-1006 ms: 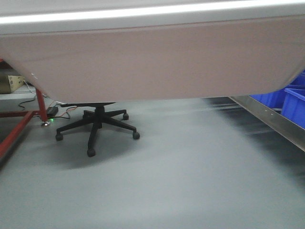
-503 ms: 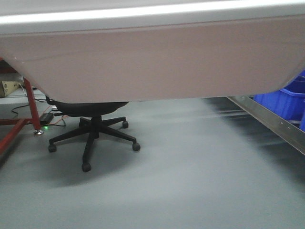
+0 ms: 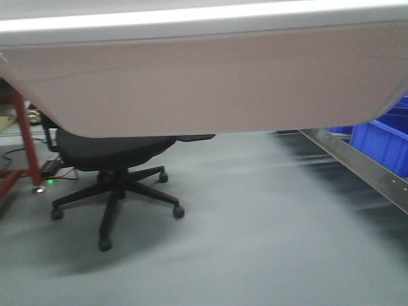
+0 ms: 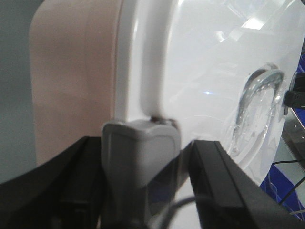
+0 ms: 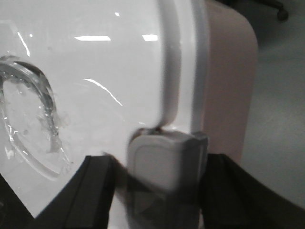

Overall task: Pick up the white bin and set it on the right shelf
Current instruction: 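Carry the bin with both grippers toward the shelf of blue crates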

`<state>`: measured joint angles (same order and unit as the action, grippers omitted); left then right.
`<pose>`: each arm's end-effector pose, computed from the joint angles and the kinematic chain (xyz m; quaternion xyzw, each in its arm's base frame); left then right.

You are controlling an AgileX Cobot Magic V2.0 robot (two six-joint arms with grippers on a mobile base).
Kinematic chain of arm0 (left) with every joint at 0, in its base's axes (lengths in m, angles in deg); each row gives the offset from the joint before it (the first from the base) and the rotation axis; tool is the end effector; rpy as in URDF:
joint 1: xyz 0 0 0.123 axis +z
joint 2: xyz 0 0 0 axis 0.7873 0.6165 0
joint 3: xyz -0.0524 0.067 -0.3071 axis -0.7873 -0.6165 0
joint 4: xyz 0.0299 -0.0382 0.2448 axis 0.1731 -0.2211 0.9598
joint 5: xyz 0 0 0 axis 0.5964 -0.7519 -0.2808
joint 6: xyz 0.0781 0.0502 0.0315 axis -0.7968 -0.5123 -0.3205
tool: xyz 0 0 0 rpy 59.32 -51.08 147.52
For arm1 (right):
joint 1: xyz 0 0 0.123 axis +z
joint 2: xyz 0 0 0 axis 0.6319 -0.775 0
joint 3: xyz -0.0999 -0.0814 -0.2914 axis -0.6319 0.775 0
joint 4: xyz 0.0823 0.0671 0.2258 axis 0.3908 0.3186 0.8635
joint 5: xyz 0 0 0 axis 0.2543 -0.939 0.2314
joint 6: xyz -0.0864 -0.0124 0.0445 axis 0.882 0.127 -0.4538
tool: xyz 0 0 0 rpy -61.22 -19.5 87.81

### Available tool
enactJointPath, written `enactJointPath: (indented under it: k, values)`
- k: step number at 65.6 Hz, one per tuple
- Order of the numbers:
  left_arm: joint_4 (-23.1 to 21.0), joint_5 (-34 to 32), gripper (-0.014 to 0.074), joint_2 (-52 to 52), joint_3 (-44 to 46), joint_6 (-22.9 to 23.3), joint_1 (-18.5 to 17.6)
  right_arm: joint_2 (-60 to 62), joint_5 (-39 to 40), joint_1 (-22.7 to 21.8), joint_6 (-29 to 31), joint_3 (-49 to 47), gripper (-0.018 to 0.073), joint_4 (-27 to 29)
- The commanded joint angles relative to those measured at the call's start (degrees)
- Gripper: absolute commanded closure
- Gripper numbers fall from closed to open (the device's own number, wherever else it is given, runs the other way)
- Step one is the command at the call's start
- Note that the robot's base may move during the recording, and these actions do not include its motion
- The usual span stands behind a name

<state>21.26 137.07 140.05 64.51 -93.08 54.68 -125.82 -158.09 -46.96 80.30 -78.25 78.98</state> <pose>0.1590 -0.0761 0.3929 0.1500 0.8079 -0.4507 0.3488 0.1330 0.0541 0.4243 -0.1114 0.8550 0.3354 0.3796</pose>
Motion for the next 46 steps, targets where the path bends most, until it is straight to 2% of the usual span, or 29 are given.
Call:
enactJointPath:
  k: [1, 46]
  values:
    - [-10.22, 8.26, 0.0348, -0.95, 2.16, -0.03, -1.35, 0.7, -6.54, 0.57, 0.74, -2.12, 0.0132, 9.89]
    - [-10.22, 8.26, 0.0348, -0.95, 2.16, -0.03, -1.35, 0.7, -6.47, 0.57, 0.74, -2.12, 0.0132, 9.89]
